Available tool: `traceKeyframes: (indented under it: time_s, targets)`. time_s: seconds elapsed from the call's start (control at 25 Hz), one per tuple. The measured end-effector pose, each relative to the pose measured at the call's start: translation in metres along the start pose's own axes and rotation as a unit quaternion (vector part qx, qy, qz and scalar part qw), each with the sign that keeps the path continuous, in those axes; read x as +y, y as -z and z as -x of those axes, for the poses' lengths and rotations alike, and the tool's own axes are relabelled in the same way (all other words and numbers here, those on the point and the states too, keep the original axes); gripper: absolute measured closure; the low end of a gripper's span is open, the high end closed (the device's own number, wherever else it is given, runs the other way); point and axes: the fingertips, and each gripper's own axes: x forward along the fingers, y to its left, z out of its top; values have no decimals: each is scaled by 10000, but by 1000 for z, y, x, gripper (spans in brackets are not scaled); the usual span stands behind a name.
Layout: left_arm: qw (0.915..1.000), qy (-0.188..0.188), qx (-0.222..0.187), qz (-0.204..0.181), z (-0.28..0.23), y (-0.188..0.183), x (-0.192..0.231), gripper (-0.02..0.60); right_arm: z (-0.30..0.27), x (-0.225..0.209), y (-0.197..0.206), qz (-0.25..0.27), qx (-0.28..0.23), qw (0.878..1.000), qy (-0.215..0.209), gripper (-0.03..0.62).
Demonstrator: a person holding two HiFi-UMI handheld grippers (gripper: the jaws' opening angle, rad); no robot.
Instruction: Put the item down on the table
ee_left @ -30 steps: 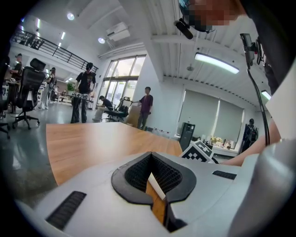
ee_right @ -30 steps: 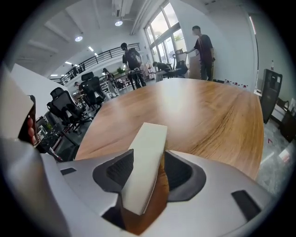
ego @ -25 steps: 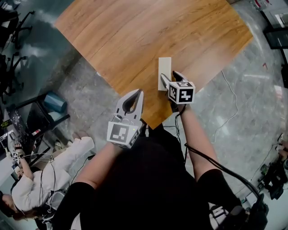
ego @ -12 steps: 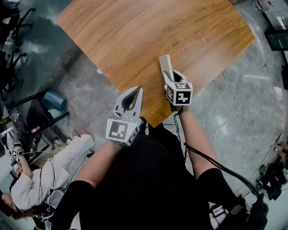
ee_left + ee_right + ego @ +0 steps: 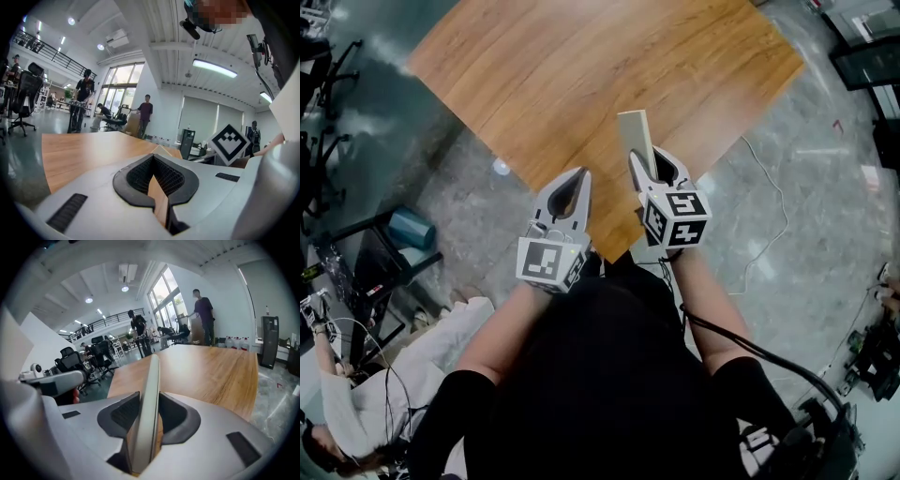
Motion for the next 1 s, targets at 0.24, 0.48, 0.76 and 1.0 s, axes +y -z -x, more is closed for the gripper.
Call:
traceKeyframes:
  time_s: [0.24, 0.48, 0.76, 1.0]
  targets:
    - [9994, 65, -312, -166, 3, -31, -12, 578, 68, 27, -54, 392, -814, 9959, 9, 464]
    - [9979, 127, -567, -280, 12, -58, -25, 578, 124, 55, -93, 541, -1426, 9883, -49, 464]
    - [9971, 139, -651, -361, 23, -68, -30, 578, 139, 72, -98, 651, -1611, 9847, -118, 464]
    - [9982, 78, -445, -389, 22, -52, -26, 578, 107, 52, -68, 507, -1201, 9915, -14, 464]
